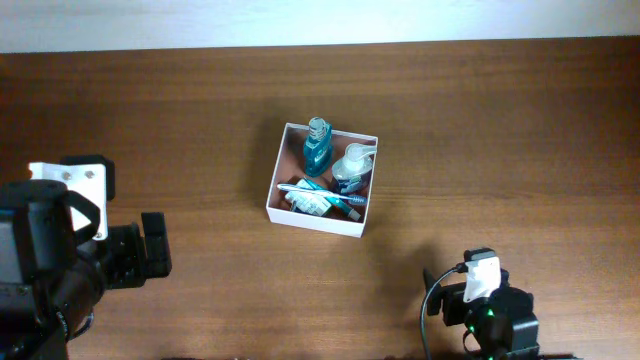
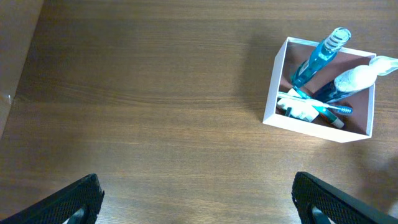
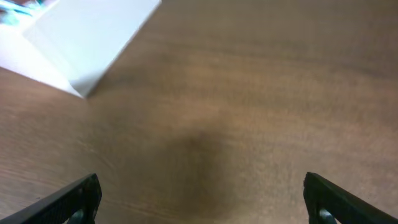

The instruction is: Pack container

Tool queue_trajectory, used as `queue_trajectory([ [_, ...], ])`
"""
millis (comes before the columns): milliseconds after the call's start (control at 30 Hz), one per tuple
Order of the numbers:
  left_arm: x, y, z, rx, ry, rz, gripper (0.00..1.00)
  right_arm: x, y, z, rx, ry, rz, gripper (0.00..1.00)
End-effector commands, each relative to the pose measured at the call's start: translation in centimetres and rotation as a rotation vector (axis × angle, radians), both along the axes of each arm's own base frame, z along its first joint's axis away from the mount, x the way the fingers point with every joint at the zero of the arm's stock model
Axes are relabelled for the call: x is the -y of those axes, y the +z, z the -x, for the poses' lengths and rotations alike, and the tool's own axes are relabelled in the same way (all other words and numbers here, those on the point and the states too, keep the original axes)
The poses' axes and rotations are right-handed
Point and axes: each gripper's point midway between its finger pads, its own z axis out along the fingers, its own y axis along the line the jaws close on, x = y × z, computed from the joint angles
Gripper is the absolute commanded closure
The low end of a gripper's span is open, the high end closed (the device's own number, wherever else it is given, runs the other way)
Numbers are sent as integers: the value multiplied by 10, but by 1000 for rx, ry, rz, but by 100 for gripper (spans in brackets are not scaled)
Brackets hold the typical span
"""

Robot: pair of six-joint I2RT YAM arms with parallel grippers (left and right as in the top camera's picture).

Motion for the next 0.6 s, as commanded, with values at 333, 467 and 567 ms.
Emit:
queue_trajectory([
  [333,-3,1,1,3,8,-11,1,1,0,-2,16,-4,2,1],
  [467,-3,1,2,7,9,-11,1,1,0,-2,16,-4,2,1],
  [567,-5,1,9,22,15,-18,1,1,0,-2,16,-4,2,1],
])
